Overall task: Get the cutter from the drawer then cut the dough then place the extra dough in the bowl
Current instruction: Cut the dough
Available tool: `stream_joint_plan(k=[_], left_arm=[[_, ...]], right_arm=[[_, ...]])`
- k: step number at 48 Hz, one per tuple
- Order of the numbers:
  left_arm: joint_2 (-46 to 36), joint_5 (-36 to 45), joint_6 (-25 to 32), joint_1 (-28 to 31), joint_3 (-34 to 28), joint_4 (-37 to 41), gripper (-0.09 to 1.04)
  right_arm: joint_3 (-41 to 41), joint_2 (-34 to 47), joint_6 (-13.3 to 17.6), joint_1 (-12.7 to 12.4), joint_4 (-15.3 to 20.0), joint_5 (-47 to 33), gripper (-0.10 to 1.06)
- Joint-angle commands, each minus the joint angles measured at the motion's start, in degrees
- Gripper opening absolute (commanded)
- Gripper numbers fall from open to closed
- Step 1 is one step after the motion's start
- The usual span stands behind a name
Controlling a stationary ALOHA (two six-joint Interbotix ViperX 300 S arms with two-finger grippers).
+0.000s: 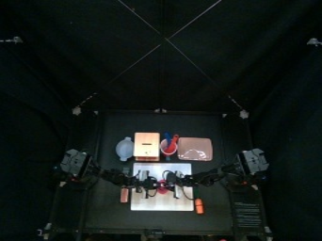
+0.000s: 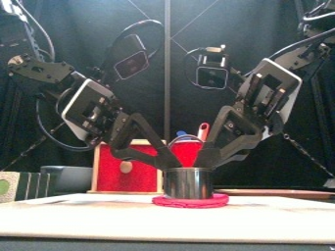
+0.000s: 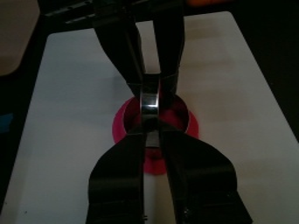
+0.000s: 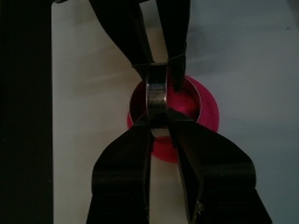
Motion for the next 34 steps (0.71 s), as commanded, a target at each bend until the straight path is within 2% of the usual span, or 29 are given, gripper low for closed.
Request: stream_joint_plan(k=[1, 34], left_arm=[[0.2, 3.0, 1.1, -2.7, 0.6, 0.8, 0.45], [0.2, 5.1, 0.7, -3.0, 0.5, 0.6, 0.45]], right_arm=[[0.9, 1.2, 0.9, 1.9, 0.2, 3.7, 0.53], [0.1, 2.3, 0.9, 2.2, 0.1, 6.2, 0.53]])
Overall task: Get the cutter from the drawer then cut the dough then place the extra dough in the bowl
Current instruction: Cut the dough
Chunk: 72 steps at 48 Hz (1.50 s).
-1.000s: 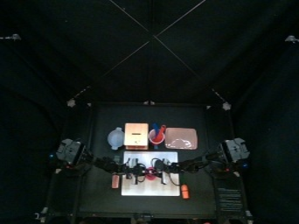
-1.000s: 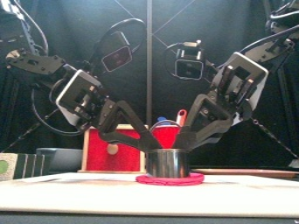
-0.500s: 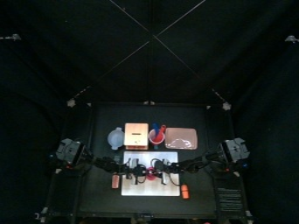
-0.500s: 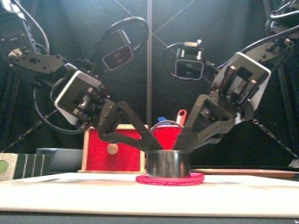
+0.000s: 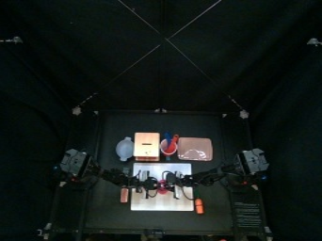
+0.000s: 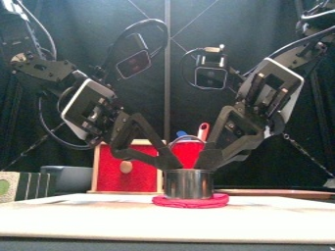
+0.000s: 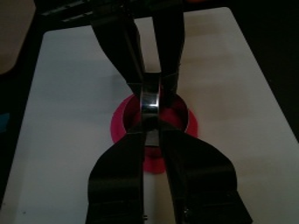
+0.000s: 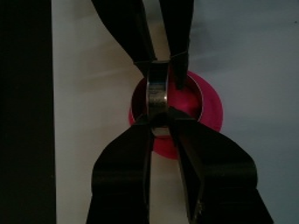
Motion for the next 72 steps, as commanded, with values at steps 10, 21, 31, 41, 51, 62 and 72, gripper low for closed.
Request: stream_joint_plan(k=[10, 21, 31, 41, 51, 62, 72], left_arm=[[0.2, 5.5, 0.7, -3.3, 0.7, 0.6, 0.45], [0.3, 5.9, 0.6, -3.3, 0.7, 0.6, 0.45], [0.7, 6.1, 0.5, -3.3, 0.5, 0.6, 0.45], [0.7, 6.2, 0.4, -3.3, 0.4, 0.6, 0.45], [0.7, 6.7, 0.5, -3.3, 0.4, 0.6, 0.45], [0.6, 6.9, 0.4, -3.0, 0.1, 0.4, 0.45], [0.6, 6.9, 0.4, -2.9, 0.0, -0.1, 0.46]], right_arm=[[0.7, 2.3, 0.9, 2.3, 0.4, 3.8, 0.53], [0.7, 2.5, 0.9, 2.2, 0.3, 4.1, 0.53], [0.7, 2.5, 0.9, 2.0, 0.3, 4.1, 0.53], [0.6, 2.5, 0.9, 1.8, 0.2, 4.1, 0.53], [0.4, 2.5, 0.8, 1.7, -0.2, 4.1, 0.53], [-0.5, 2.5, 0.9, 1.7, -0.5, 4.2, 0.53], [-0.8, 2.5, 1.0, 1.6, 0.0, 5.0, 0.53]])
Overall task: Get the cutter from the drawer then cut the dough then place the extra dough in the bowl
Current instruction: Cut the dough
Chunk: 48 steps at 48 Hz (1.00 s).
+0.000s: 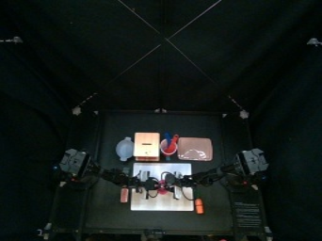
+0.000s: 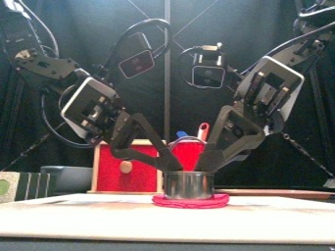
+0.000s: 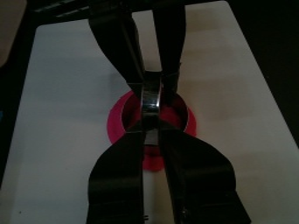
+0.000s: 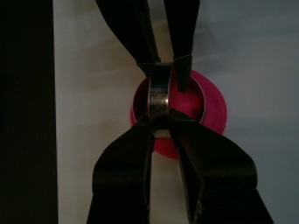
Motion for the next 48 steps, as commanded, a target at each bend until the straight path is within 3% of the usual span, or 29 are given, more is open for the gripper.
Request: stream_joint_plan(k=[1, 35, 48], left_arm=[[0.7, 3.2, 0.3, -2.9, 1.0, 0.1, 0.46], [0.8, 2.5, 0.3, -2.8, 0.8, -0.2, 0.48], [0.0, 1.1, 0.4, -2.8, 1.0, -3.7, 0.59]], right_arm=[[0.5, 2.1, 0.8, 1.7, 0.5, 2.9, 0.53], [-0.1, 1.4, 0.8, 1.1, 1.1, 3.0, 0.53], [-0.4, 1.0, 0.8, 1.1, 1.1, 3.2, 0.57]])
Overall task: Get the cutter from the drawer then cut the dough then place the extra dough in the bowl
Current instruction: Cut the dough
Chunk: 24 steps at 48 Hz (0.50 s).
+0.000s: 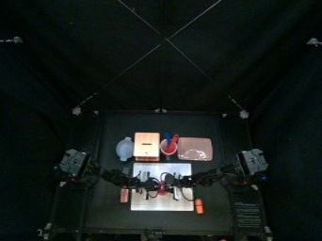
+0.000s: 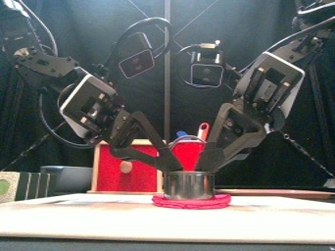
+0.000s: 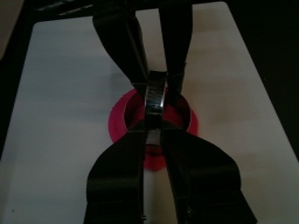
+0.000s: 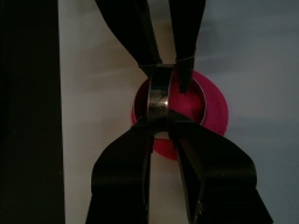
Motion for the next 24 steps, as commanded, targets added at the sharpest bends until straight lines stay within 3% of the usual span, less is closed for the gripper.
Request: stream_joint_plan(k=[1, 13, 24], left_arm=[[0.1, 1.0, -0.1, -2.6, 1.1, -0.8, 0.6], [0.0, -0.6, -0.2, -2.6, 1.3, -1.1, 0.71], [0.0, -1.0, -0.2, -2.6, 1.2, -1.5, 0.73]], right_arm=[[0.5, 0.9, 1.0, 1.0, 0.4, 2.3, 0.57], [1.1, 0.8, 1.9, 0.5, 1.3, 1.7, 0.67], [1.0, 0.6, 2.2, 0.6, 1.3, 1.6, 0.73]])
